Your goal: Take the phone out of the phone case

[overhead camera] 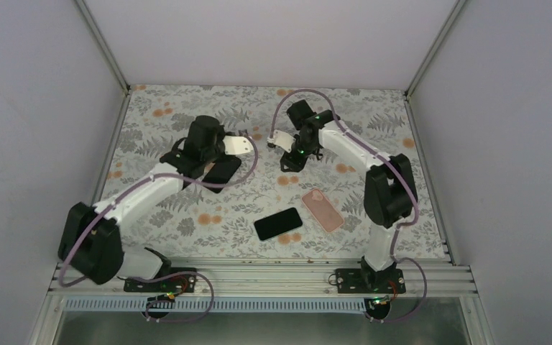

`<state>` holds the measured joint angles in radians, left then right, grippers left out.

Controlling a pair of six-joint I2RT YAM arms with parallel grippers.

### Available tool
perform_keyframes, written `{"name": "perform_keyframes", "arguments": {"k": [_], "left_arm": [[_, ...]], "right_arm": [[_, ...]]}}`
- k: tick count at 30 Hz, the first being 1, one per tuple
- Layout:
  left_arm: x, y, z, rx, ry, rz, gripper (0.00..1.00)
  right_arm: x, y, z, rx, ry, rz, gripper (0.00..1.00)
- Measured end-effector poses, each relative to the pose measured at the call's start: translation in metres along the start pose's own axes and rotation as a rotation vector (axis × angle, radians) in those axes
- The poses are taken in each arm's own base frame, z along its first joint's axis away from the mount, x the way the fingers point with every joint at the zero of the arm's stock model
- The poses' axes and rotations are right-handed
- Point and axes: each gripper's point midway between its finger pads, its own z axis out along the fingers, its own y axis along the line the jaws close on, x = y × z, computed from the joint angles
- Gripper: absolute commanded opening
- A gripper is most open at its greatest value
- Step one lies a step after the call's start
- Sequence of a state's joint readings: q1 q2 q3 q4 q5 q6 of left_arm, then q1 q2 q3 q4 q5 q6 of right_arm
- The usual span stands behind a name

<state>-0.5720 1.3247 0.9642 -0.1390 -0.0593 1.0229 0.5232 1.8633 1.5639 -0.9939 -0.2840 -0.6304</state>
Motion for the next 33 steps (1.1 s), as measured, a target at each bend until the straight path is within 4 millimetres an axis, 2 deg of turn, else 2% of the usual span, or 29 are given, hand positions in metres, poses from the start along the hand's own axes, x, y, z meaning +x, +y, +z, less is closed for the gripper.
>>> {"name": "perform_keyframes", "arguments": {"k": [2, 3, 5, 7, 9, 13, 17, 22, 26, 33], "left_arm": [[0.042, 0.002, 0.017, 0.013, 0.105, -0.034, 0.02], [0.068, -0.011, 0.032, 0.059, 0.176, -0.05, 0.02], [0.097, -0.019, 0.042, 0.09, 0.247, -0.076, 0.02], [0.129, -0.033, 0.051, 0.132, 0.325, -0.104, 0.02], [0.151, -0.04, 0.053, 0.151, 0.373, -0.13, 0.02], [0.182, -0.047, 0.054, 0.159, 0.44, -0.166, 0.02], [0.197, -0.058, 0.063, 0.173, 0.468, -0.186, 0.02], [0.203, -0.083, 0.078, 0.27, 0.461, -0.234, 0.02], [0.196, -0.09, 0.092, 0.341, 0.419, -0.287, 0.02], [0.167, -0.093, 0.096, 0.461, 0.314, -0.374, 0.02]], "right_arm": [[0.0, -0.002, 0.014, -0.019, 0.008, 0.016, 0.22], [0.0, -0.003, 0.022, -0.031, 0.011, 0.032, 0.16], [-0.001, -0.004, 0.03, -0.048, 0.014, 0.041, 0.06], [-0.007, -0.005, 0.035, -0.06, 0.005, 0.056, 0.04], [-0.02, -0.005, 0.036, -0.063, -0.018, 0.054, 0.04], [-0.05, -0.003, 0.041, -0.069, -0.07, 0.029, 0.04], [-0.068, 0.004, 0.06, -0.099, -0.076, 0.023, 0.04], [-0.066, 0.01, 0.081, -0.132, -0.047, 0.047, 0.04], [-0.066, 0.01, 0.081, -0.132, -0.05, 0.063, 0.04], [-0.054, 0.014, 0.085, -0.146, -0.028, 0.089, 0.04]]}}
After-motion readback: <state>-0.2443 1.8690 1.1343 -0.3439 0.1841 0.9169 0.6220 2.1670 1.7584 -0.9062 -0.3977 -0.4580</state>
